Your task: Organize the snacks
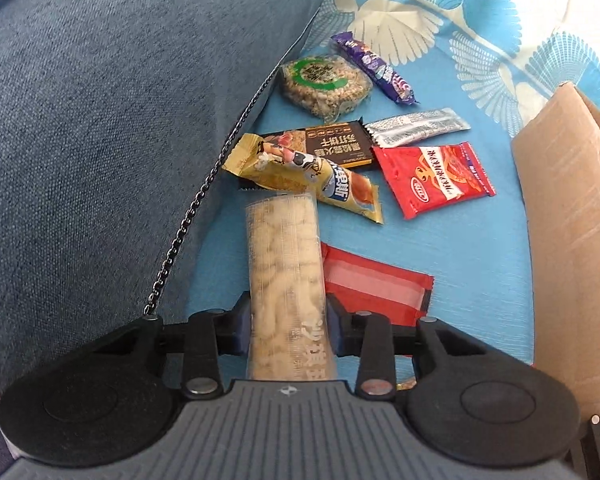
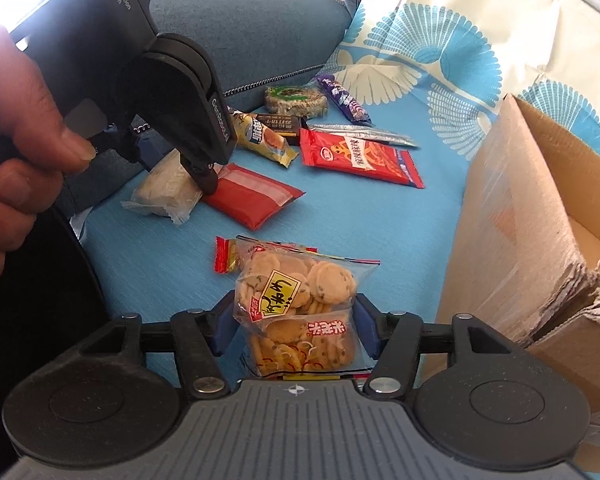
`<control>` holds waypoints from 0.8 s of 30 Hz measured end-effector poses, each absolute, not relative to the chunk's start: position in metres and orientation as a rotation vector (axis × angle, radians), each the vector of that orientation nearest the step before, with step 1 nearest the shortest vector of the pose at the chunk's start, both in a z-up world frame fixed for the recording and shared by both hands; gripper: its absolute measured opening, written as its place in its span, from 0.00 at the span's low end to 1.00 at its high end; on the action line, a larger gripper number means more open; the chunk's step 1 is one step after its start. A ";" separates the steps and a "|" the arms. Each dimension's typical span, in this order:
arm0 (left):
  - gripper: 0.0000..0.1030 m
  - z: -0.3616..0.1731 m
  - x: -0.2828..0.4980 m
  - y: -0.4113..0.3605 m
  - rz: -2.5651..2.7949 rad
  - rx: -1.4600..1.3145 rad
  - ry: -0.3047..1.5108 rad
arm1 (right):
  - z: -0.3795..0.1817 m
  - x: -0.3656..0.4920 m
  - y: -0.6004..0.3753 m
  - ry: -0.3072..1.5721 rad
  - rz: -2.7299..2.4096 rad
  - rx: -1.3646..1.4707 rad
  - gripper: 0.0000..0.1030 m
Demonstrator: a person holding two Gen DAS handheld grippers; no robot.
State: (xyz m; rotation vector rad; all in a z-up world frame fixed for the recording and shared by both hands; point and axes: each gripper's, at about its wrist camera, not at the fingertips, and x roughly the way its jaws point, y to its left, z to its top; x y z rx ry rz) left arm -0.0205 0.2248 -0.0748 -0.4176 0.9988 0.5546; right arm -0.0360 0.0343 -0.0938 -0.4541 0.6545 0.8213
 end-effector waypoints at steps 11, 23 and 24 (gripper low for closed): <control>0.39 -0.054 -0.050 0.219 0.441 -0.439 0.819 | -0.074 -0.064 0.023 0.499 0.830 -0.466 0.56; 0.39 -0.030 -0.082 0.208 0.283 -0.460 0.623 | -0.031 -0.085 0.000 0.382 0.767 -0.426 0.56; 0.39 -0.029 -0.083 0.208 0.275 -0.469 0.614 | -0.026 -0.086 -0.003 0.375 0.758 -0.415 0.56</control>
